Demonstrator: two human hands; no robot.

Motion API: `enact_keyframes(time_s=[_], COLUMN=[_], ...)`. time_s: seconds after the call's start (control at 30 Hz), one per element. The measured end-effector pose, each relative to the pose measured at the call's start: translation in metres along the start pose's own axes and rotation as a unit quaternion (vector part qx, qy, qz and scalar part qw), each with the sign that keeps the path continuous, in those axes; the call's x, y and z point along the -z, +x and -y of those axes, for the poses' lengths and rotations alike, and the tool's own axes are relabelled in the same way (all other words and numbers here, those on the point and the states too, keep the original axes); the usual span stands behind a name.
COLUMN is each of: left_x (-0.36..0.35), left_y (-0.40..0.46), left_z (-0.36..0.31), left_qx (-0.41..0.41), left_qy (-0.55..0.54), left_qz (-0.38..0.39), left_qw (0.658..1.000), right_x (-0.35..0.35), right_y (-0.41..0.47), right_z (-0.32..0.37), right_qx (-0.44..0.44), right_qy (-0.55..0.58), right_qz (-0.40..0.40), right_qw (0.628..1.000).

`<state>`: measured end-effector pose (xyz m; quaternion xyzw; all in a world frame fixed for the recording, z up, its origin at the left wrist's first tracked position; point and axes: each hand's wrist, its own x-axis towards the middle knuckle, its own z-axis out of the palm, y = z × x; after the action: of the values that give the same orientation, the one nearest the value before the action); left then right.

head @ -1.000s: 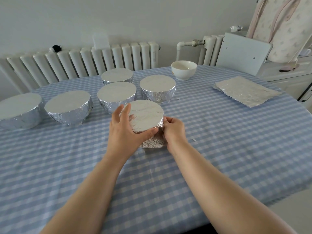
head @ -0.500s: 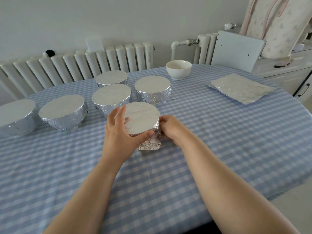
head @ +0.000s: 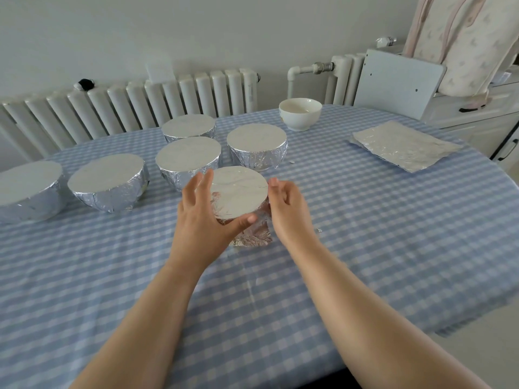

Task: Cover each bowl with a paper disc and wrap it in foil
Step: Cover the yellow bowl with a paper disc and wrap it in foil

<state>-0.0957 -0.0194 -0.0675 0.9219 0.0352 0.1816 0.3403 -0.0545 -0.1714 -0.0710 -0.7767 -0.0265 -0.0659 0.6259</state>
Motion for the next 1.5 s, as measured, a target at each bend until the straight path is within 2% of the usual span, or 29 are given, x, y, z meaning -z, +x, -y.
enact_keyframes(time_s=[0.3, 0.53, 0.8, 1.1, 1.5], left_x=[0.000, 0.003, 0.001, -0.001, -0.003], left_y=[-0.010, -0.006, -0.005, -0.002, -0.002], left_z=[-0.009, -0.005, -0.001, 0.005, 0.006], left_qx=[0.054, 0.079, 0.084, 0.090, 0.087], left_qy=[-0.016, 0.042, -0.003, -0.049, -0.059], left_qz=[-0.054, -0.009, 0.011, 0.001, -0.010], left_qw=[0.997, 0.996, 0.996, 0.995, 0.994], right_x=[-0.006, -0.017, -0.021, -0.021, -0.020], right_y=[0.001, -0.002, -0.012, -0.012, -0.007], right_z=[-0.001, -0.008, -0.007, -0.008, -0.007], right_qx=[-0.018, 0.024, -0.028, -0.058, -0.100], right_qy=[0.009, -0.017, 0.042, 0.029, 0.055], right_qz=[0.012, -0.042, -0.080, -0.094, -0.094], right_qw=[1.000, 0.999, 0.996, 0.993, 0.989])
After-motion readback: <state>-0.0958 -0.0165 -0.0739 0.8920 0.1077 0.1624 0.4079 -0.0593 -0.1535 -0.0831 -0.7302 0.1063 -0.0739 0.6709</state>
